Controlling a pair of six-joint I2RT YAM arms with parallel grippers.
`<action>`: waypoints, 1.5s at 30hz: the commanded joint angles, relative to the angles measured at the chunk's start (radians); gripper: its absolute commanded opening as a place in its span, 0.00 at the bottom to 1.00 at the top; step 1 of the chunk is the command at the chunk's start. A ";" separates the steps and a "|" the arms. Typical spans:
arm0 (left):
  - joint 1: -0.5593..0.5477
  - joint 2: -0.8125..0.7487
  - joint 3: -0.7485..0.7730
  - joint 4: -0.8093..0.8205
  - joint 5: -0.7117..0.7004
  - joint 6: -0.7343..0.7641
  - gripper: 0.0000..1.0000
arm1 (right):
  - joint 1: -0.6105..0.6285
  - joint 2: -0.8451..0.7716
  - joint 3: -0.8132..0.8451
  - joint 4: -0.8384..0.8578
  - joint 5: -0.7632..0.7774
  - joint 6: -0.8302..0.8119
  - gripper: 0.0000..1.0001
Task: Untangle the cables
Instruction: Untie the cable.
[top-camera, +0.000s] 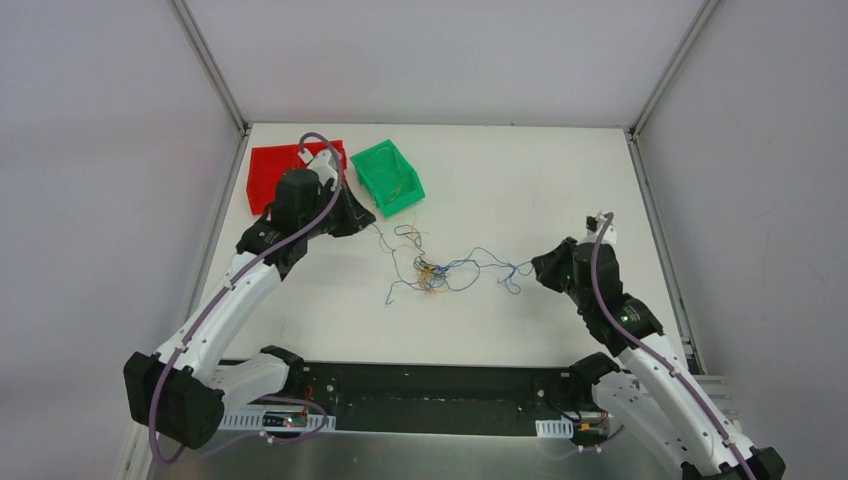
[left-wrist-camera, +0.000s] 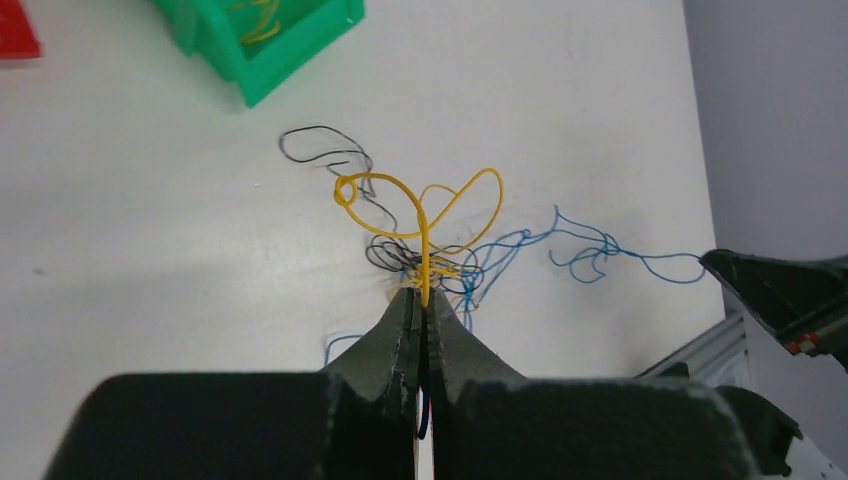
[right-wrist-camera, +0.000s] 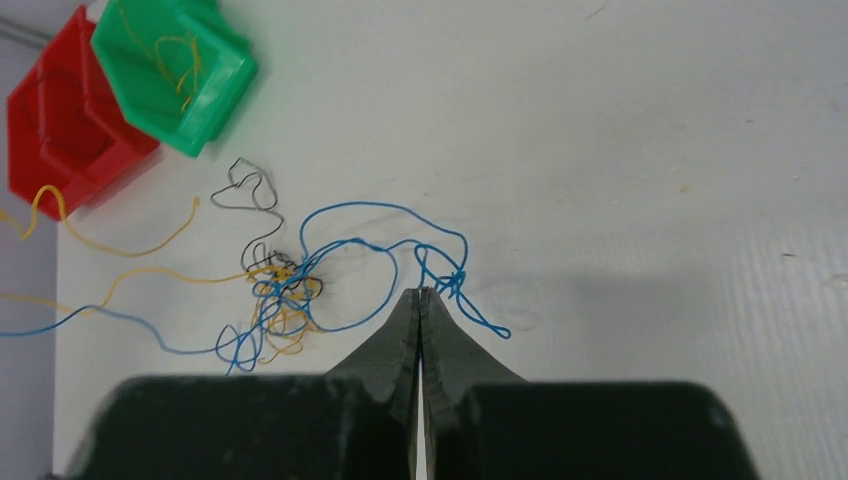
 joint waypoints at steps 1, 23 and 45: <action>-0.046 0.049 0.041 0.116 0.213 0.017 0.00 | -0.001 0.043 0.012 0.132 -0.256 -0.080 0.00; -0.206 0.319 0.242 0.124 0.305 0.105 0.85 | 0.001 0.139 0.057 0.161 -0.376 -0.104 0.70; -0.185 0.037 -0.023 -0.152 -0.079 0.057 0.90 | 0.150 0.578 0.298 0.150 -0.342 -0.141 0.72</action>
